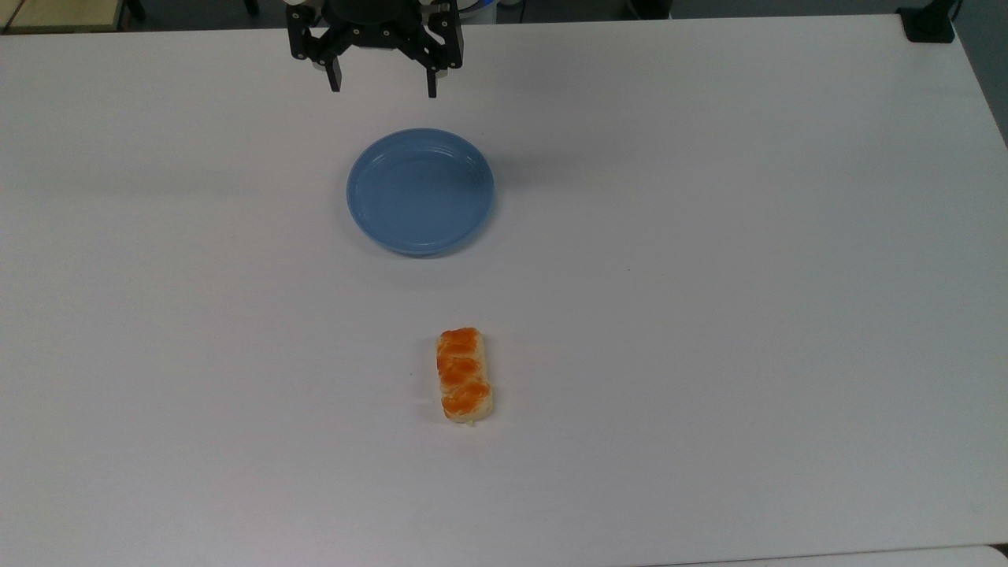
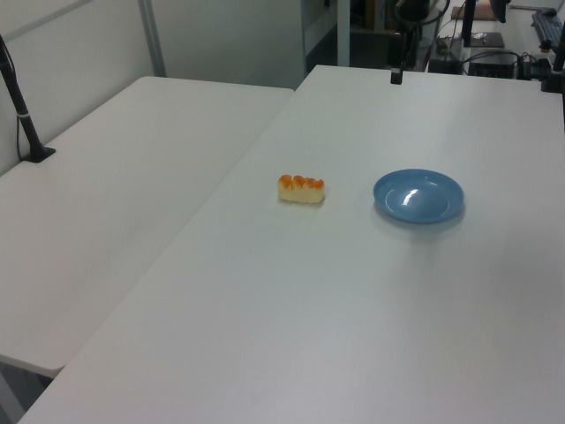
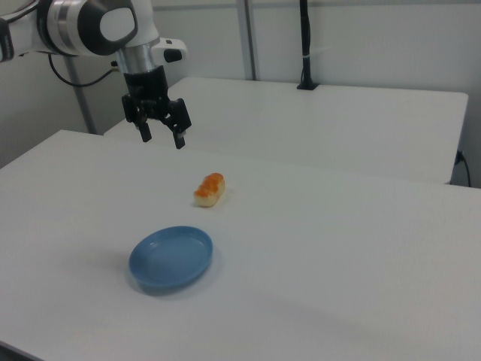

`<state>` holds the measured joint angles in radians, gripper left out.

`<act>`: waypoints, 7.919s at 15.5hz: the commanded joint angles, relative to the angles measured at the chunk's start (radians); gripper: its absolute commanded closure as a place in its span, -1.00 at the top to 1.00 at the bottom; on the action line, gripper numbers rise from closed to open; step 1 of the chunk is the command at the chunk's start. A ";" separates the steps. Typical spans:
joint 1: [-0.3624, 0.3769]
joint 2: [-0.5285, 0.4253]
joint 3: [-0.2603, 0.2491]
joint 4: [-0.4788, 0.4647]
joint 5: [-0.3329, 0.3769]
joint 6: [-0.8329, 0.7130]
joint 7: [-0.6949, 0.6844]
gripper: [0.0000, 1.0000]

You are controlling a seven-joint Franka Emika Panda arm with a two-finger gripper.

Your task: Put the bread on a plate

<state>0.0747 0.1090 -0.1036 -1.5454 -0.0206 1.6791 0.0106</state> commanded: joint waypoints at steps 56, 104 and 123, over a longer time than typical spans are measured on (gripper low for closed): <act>0.102 0.652 -0.031 0.338 0.025 0.491 0.023 1.00; 0.077 0.015 -0.028 -0.399 0.004 0.430 -0.103 0.00; 0.106 0.110 -0.022 -0.518 -0.001 0.564 -0.057 0.07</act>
<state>0.1728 0.2195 -0.1232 -2.0468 -0.0096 2.2163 -0.0693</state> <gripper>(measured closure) 0.471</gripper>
